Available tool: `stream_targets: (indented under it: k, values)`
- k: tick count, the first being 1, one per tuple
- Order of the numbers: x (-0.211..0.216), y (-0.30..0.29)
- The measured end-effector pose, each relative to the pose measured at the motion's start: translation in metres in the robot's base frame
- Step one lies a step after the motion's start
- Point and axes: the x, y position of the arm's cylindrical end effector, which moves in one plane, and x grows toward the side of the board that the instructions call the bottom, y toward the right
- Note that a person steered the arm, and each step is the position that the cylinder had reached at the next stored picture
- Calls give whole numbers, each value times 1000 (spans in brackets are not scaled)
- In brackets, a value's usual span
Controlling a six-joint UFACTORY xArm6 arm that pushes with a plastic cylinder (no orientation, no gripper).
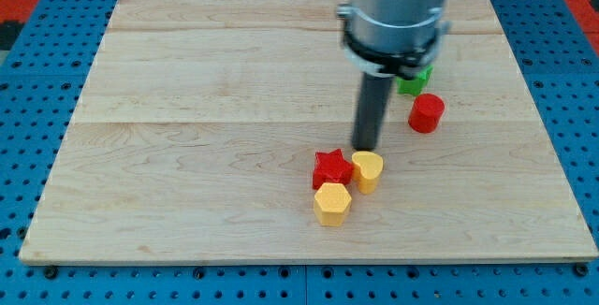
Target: Push the red star diagonally below left to the red circle
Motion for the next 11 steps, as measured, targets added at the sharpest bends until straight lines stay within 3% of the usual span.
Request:
stream_targets:
  k: [2,3,4,5,6,8,11]
  values:
    - [8,-112]
    - [36,-112]
    - [63,-93]
    - [63,-92]
    - [61,-56]
    - [27,-25]
    - [9,12]
